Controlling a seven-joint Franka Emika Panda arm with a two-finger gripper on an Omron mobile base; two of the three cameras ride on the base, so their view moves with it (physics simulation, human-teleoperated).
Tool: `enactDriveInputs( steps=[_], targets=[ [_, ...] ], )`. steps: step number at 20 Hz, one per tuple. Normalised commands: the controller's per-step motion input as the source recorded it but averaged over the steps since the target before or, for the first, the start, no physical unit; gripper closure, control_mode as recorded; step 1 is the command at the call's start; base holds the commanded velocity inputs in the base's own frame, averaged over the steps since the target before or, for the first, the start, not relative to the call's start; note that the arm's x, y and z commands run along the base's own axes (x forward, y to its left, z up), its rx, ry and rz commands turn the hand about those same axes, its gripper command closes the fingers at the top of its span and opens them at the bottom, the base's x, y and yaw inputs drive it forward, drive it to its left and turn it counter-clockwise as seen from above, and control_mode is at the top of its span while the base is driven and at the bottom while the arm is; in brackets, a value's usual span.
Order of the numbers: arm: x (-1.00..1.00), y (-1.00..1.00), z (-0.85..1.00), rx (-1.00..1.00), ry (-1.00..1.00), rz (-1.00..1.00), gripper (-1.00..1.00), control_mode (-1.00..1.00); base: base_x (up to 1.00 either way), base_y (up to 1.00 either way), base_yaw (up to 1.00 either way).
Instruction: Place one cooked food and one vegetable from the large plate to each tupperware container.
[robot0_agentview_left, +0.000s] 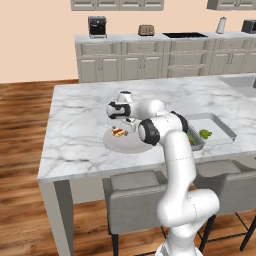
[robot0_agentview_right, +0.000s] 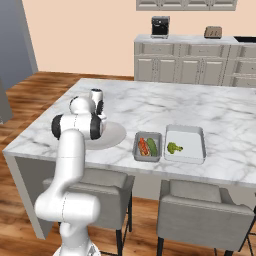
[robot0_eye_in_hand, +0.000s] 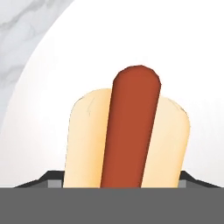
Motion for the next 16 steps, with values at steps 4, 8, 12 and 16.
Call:
enactDriveInputs(
  steps=[4, 8, 12, 16],
  targets=[
    [-0.01, 0.06, 0.00, 0.00, 0.01, 0.00, 1.00, -1.00, 0.00, 0.00, 0.00],
    [-0.50, -0.13, 0.22, -0.04, 0.00, 0.00, 1.00, -1.00, 0.00, 0.00, 0.00],
    [-1.00, -0.53, 0.37, 0.00, -0.22, 0.11, 1.00, -1.00, 0.00, 0.00, 0.00],
    [-1.00, -0.94, 0.46, 0.00, -0.24, 0.18, 1.00, -1.00, 0.00, 0.00, 0.00]
  ],
)
